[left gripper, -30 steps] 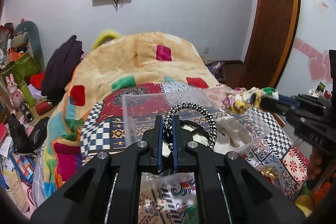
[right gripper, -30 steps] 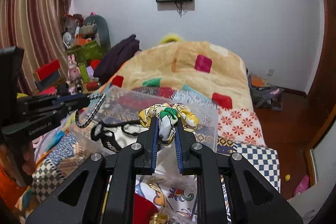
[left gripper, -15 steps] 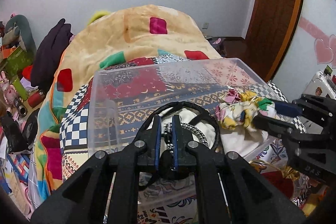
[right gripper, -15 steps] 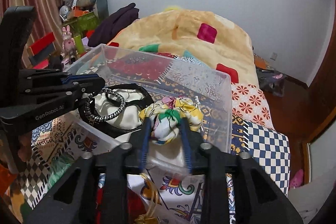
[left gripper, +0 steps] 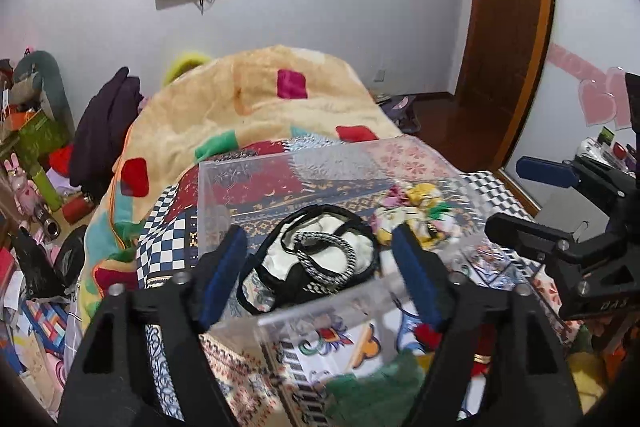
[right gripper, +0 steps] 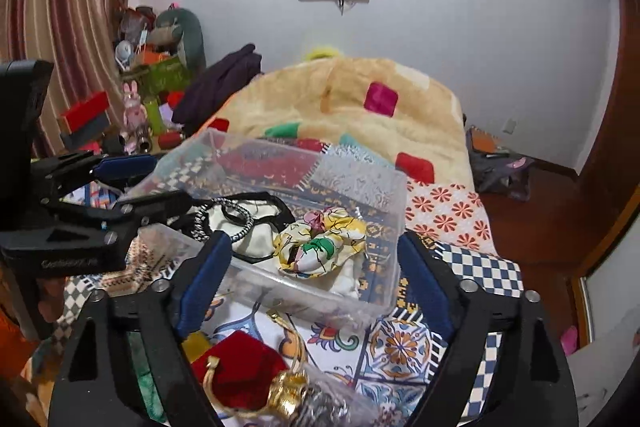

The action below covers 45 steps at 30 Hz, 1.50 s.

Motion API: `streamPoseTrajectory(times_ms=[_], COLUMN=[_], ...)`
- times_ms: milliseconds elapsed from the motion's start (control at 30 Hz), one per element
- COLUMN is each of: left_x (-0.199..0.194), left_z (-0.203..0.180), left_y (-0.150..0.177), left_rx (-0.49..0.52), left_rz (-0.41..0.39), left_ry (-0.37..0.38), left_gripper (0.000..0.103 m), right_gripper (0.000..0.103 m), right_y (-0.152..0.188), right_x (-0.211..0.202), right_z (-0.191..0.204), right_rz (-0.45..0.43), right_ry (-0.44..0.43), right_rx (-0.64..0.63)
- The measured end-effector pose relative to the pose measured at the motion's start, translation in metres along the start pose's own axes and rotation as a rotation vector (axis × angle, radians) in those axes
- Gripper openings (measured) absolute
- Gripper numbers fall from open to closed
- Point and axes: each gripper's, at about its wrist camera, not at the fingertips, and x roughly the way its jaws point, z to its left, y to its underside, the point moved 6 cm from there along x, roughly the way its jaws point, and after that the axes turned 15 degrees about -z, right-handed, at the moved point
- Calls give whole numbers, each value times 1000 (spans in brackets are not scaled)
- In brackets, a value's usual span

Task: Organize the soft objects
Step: 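Carry both items into the clear box and open both tools, then grasp the green knit glove with the left tool while the right tool grasps the bag of silver scrubbers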

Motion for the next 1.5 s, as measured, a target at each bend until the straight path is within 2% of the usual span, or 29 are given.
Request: streamPoseTrajectory(times_ms=[67, 267, 600, 733, 800, 867, 967, 1033, 1067, 1133, 1300, 1333, 1500], left_x=[-11, -31, -38, -39, -40, -42, -44, -44, -45, -46, -51, -53, -60], left_z=[-6, -24, -34, -33, -32, -30, -28, -29, -29, -30, -30, -30, -27], left_y=[0, 14, 82, 101, 104, 109, 113, 116, 118, 118, 117, 116, 110], left_rx=[8, 21, -24, -45, -53, -68, -92, -100, -102, -96, -90, -93, -89], left_rz=[-13, -9, 123, 146, 148, 161, 164, 172, 174, 171, 160, 159, 137], left_ry=[7, 37, 58, 58, 59, 73, 86, 95, 99, 100, 110, 116, 111], left_gripper=[89, 97, 97, 96, 90, 79, 70, 62, 60, 53, 29, 22, 13], right_gripper=[86, 89, 89, 89, 89, 88, 85, 69, 65, 52, 37, 32, 27], right_y=[-1, 11, 74, 92, 99, 107, 118, 122, 124, 126, 126, 126, 122], right_x=[-10, -28, -35, -39, -41, -42, -38, -37, -36, -35, -39, -40, -46], right_z=[1, 3, -4, -2, 1, 3, 1, -1, -2, -3, -5, -6, -14], right_rz=[-13, -7, 146, 186, 204, 220, 253, 273, 283, 295, 284, 282, 265], right_ry=[-3, -3, 9, -14, -25, -30, -29, -29, -33, -37, -31, -30, -5], right_rx=[1, -7, 21, 8, 1, 4, 33, 53, 64, 79, 84, 85, 91])
